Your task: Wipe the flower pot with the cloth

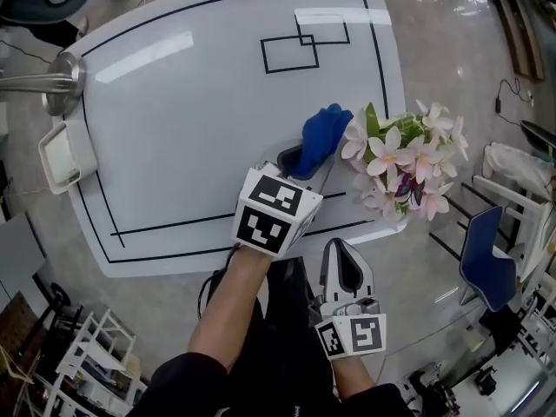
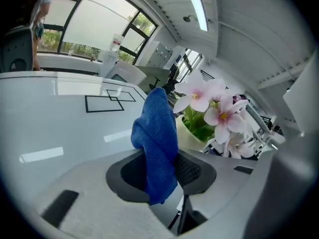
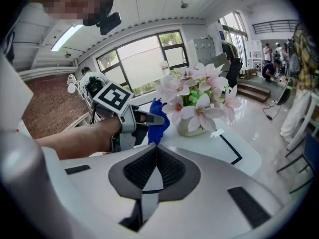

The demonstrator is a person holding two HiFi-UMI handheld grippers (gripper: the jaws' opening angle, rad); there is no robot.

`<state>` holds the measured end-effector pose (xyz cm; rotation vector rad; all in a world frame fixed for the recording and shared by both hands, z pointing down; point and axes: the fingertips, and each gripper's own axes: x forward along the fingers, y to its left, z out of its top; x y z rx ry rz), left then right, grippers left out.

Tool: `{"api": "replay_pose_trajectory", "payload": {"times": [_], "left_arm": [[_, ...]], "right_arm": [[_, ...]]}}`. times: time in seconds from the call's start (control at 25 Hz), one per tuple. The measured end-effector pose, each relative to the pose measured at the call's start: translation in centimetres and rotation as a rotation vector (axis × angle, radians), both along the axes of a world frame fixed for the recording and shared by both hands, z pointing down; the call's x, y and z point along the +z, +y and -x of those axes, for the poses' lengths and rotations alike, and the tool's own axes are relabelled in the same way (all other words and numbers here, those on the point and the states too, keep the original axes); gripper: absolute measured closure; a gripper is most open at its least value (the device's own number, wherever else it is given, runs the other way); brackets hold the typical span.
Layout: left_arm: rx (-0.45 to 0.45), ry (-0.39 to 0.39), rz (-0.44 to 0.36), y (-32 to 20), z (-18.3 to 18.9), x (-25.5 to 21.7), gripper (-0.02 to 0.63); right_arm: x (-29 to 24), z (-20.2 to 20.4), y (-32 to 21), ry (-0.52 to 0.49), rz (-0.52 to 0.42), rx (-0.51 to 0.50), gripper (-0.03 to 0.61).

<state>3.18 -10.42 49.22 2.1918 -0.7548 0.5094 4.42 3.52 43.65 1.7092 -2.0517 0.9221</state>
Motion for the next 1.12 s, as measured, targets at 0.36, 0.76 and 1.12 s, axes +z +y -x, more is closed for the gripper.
{"api": "replay_pose_trajectory", "payload": {"times": [0.36,0.76,1.12], "left_arm": [[0.1,0.006,0.046,2.8,-2.8,1.1,0.477],[0.089,-0.035,0.036,6.6,-2.8,1.6,0.477],[-0.039,-0.05,0.006,8.6,-3.3,1.4,0.477]], "right_arm": [[0.7,-1.8,0.3,-0.034,0.008,0.076,0.571],[0.3,-3.6,1.6,-0.068,-0.006,0.113,0.571],[-0.9,-7.7,2.4,-0.09,-0.039,0.191,0.571]]}}
